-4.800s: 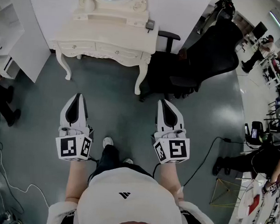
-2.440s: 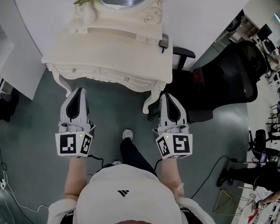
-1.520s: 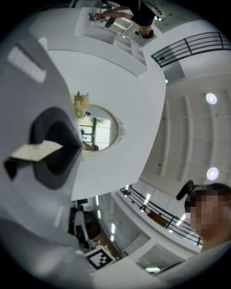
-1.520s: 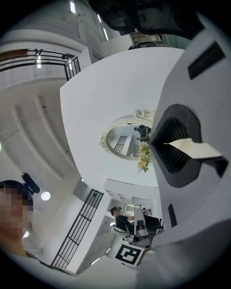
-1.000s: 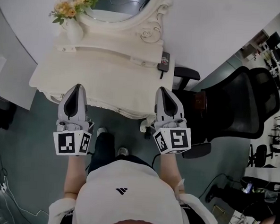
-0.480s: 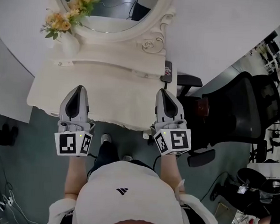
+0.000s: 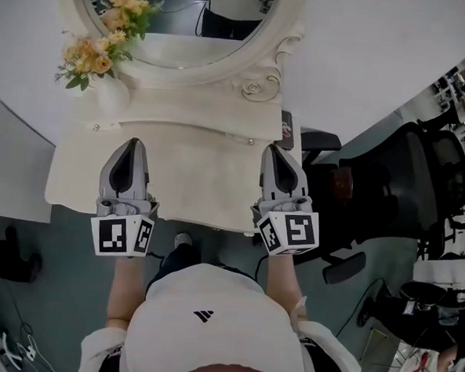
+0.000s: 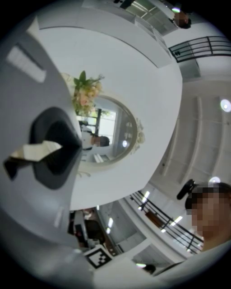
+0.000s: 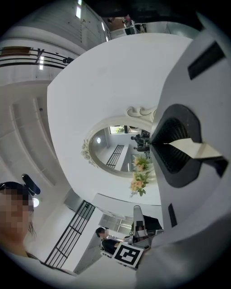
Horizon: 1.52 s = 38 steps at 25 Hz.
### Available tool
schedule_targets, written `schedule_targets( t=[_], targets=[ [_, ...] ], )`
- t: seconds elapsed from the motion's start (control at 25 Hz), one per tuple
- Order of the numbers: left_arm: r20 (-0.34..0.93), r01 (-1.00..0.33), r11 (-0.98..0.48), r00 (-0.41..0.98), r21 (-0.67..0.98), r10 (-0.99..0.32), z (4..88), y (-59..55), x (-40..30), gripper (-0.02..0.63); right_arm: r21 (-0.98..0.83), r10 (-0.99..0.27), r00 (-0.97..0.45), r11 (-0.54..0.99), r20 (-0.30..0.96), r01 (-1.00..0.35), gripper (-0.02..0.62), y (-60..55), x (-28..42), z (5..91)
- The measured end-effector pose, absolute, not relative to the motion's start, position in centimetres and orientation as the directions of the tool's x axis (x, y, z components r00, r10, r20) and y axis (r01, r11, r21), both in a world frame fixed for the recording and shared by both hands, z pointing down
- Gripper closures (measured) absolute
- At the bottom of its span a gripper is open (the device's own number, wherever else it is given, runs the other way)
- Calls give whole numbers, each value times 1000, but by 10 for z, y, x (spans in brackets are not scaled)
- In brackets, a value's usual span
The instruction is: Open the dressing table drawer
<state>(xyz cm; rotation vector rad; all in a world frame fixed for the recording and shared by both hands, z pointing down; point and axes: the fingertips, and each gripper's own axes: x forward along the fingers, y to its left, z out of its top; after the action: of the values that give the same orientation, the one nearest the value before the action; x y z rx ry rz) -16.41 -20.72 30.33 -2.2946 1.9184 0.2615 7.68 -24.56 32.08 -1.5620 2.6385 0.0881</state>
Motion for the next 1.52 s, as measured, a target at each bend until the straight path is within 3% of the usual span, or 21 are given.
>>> schedule_targets(
  t=[0.44,1.52],
  targets=[
    [-212,-974,-226,218,13,-953,311,-263,-204,598,15,-903,-427,427,-56,-904,606,-296,42,338],
    [-146,-947,-320,312,37,-939,343,-305,-240,597,-135,-876,-303,272,375,-953,581,-323,22,527]
  ],
)
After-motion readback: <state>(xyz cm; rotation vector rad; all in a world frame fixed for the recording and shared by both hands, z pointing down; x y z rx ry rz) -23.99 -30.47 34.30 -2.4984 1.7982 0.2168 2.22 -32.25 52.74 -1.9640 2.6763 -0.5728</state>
